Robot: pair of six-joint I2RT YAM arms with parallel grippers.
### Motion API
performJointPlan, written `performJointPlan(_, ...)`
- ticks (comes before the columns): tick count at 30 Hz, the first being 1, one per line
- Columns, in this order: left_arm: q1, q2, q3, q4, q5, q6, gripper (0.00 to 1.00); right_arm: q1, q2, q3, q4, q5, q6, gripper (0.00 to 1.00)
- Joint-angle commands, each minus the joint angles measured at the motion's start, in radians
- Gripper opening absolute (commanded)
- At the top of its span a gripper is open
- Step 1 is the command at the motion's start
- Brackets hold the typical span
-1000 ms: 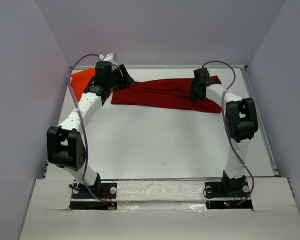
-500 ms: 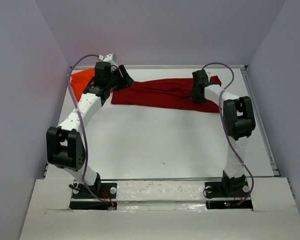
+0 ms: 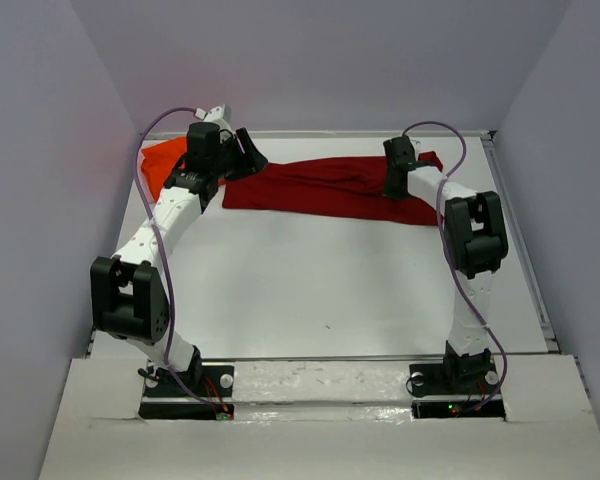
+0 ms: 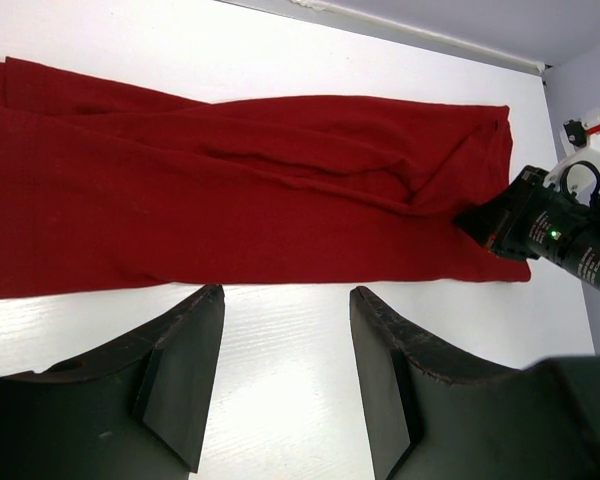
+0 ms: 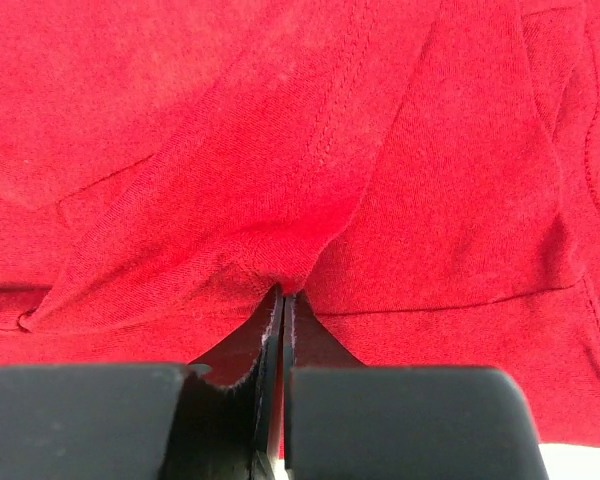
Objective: Fold and stack the t-shirts
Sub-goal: Fold the other side of the tshirt into a rectangle
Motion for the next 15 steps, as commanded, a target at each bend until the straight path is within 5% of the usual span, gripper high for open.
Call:
performJointPlan(1,0.002,-0.049,-0.013,0.035,0.028,-0.001,0.63,0.006,-0.024,0.058,0.004,0.023,-0.018,0.0)
performJointPlan(15,0.002,-0.046,-0.013,0.035,0.029,0.002,0.63,0.006,0.148,0.403,-0.068,-0.009,-0.06,0.0)
